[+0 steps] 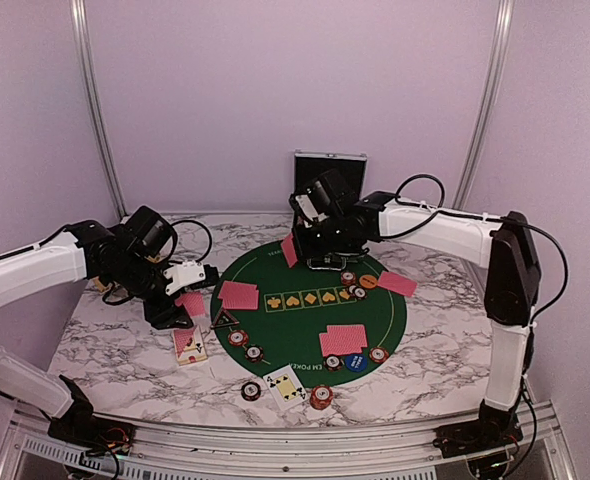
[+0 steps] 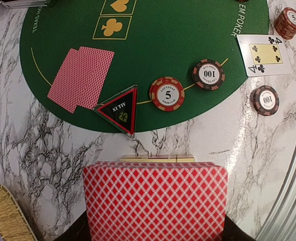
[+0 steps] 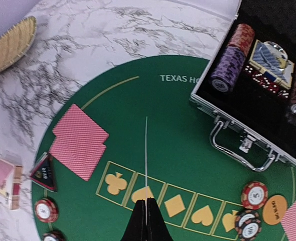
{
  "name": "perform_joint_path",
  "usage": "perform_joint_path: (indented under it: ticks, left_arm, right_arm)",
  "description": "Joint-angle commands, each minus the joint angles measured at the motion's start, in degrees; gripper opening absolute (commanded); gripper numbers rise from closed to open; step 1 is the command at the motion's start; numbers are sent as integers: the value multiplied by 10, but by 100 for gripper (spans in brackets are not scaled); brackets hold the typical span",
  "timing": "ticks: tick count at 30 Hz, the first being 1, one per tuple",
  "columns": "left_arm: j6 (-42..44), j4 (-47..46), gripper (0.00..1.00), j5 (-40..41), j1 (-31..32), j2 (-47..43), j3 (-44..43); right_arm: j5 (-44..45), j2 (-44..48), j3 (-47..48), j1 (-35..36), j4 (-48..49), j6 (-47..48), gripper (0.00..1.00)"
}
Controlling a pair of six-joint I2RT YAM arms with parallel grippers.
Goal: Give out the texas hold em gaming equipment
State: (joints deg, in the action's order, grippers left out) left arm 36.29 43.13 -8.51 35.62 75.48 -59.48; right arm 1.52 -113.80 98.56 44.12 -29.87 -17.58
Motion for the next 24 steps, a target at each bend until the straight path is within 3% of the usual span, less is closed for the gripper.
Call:
perform_joint_path:
  ticks: [1,5,10,24]
  left_arm:
    - [-5,11,0,-16,-13,-17,4]
    - [-7,19,0,-25,-20,-19,5]
    - [-15,26,0,-34,-29,-18,3]
    - [-23,33,0,-53,-42,-23,7]
  right_arm:
    - [204,-24,-5,29,-22,137,0]
    - [250,11,-108,36,121,202,0]
    - [264,43,-191,39,218,236,0]
    - [254,58,-260,56,330,317,0]
